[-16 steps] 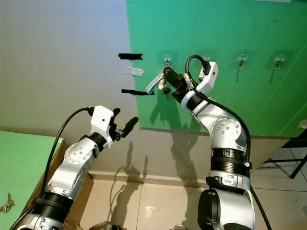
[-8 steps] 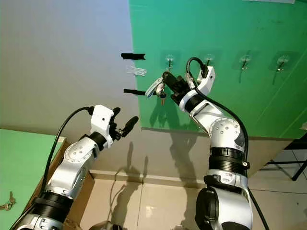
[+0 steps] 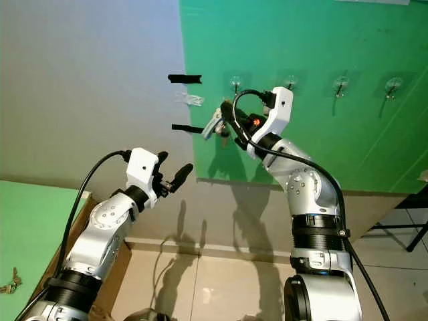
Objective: Hang keys on a hook
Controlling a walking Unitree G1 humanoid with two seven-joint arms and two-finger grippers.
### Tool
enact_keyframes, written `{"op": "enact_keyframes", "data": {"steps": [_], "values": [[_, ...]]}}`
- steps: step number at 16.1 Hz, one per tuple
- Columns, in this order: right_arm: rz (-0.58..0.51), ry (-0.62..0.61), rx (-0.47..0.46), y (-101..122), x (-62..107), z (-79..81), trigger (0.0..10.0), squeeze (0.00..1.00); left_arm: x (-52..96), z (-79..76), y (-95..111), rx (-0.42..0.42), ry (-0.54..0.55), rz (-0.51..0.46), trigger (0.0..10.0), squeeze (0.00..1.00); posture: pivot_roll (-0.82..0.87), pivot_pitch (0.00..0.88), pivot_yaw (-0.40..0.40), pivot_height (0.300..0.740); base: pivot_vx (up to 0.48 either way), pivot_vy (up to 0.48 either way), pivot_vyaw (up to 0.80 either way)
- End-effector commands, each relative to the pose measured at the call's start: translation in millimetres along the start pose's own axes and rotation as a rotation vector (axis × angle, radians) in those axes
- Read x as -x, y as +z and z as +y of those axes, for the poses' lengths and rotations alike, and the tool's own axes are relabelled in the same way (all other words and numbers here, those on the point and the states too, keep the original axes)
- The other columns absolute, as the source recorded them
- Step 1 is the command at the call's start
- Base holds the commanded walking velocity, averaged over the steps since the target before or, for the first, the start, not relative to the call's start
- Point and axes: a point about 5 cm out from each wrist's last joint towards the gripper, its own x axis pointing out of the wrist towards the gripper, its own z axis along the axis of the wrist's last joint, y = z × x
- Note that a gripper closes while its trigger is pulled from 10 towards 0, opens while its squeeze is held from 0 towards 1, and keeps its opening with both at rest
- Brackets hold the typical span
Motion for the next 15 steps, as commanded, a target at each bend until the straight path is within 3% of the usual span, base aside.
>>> {"op": "enact_keyframes", "data": {"steps": [1,5,15], "values": [[-0.011,-0.014,0.032,4.0,1.5,-1.4,0.0,0.00,1.2,-0.8,1.7,-0.009,0.001,0.000,10.0,0.00,-0.11,0.000,0.023,0.736,0.000,0.000,0.00],[0.007,-0.006,0.078,0.8,2.5,0.6,0.0,0.00,1.8,-1.7,0.7,-0.009,-0.001,0.003,10.0,0.00,-0.11,0.000,0.023,0.736,0.000,0.000,0.00],[-0.097,-0.001,0.058,20.8,-0.1,0.9,0.0,0.00,4.1,-1.8,-0.4,-0.008,-0.001,0.008,10.0,0.00,-0.11,0.000,0.021,0.736,0.000,0.000,0.00]]}}
